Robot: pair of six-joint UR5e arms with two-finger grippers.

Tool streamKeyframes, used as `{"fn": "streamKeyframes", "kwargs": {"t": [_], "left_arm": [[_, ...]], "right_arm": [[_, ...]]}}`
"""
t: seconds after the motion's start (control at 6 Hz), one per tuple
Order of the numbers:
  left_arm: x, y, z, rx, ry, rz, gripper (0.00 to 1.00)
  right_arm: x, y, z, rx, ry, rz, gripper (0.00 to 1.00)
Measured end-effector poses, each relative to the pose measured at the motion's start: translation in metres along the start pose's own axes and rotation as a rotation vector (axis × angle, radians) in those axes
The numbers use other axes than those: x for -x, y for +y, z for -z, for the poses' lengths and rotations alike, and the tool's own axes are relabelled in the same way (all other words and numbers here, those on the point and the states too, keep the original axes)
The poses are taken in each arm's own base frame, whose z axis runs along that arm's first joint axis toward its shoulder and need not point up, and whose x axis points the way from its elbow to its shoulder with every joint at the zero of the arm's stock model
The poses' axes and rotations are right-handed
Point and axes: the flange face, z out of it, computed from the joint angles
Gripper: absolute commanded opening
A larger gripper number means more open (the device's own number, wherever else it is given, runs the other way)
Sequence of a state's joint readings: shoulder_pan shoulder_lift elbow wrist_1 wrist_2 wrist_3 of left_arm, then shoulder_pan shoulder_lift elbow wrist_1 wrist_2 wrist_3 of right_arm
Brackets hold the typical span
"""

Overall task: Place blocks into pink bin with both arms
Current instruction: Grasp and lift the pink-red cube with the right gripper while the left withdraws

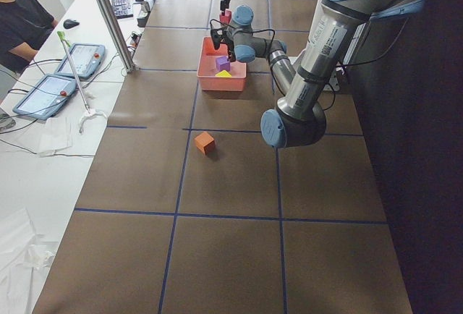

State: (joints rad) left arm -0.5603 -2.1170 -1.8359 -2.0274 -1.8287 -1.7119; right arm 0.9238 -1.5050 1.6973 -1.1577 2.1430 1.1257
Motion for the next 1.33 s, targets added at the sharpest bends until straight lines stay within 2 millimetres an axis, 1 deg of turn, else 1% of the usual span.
{"fn": "streamKeyframes", "kwargs": {"t": [0.33,0.67,0.83,1.17,1.33], "left_arm": [[-0.001,0.0,0.003,-0.003,0.005,-0.001,1.0],[-0.001,0.0,0.004,-0.004,0.007,-0.001,1.0],[-0.001,0.0,0.004,-0.01,0.008,0.0,1.0],[-0.002,-0.001,0.005,-0.024,0.013,-0.001,1.0],[-0.003,-0.001,0.008,-0.027,0.017,-0.001,1.0]], "right_arm": [[0.004,-0.001,-0.002,0.004,-0.003,-0.033,1.0],[0.016,-0.004,0.001,-0.002,-0.017,-0.027,1.0],[0.019,-0.005,0.001,-0.003,-0.02,-0.024,1.0],[0.011,-0.008,-0.009,0.004,0.0,-0.031,0.99],[0.011,-0.006,-0.013,0.01,0.005,-0.027,0.93]]}}
